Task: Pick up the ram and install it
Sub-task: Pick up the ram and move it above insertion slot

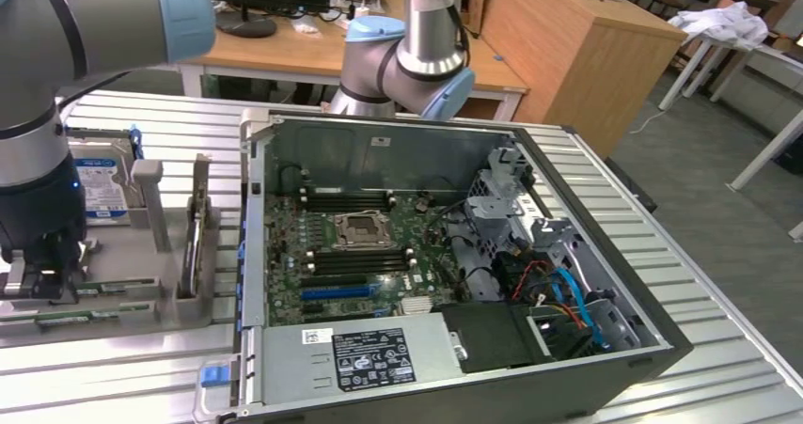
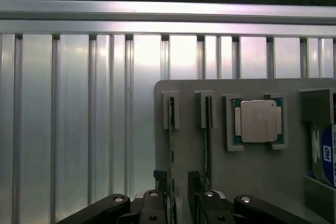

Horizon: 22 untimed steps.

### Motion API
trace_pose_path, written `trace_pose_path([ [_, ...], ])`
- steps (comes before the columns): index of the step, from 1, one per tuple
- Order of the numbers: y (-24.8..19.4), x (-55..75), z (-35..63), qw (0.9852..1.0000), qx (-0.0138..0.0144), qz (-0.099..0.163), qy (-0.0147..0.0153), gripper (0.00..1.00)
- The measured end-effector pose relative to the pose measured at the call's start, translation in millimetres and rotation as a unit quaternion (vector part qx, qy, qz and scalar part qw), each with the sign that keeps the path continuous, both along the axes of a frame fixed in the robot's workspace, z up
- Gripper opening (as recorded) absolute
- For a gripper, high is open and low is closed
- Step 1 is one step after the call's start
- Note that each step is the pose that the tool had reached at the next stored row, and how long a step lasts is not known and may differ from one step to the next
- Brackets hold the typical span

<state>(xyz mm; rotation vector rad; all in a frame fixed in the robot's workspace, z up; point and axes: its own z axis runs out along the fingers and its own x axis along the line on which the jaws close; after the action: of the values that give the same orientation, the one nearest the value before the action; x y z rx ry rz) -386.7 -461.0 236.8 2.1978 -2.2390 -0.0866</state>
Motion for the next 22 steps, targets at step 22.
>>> trace_pose_path([
  [22, 0.0, 0.0, -22.0, 1.0000, 0.0000, 0.000, 0.0000, 0.30],
])
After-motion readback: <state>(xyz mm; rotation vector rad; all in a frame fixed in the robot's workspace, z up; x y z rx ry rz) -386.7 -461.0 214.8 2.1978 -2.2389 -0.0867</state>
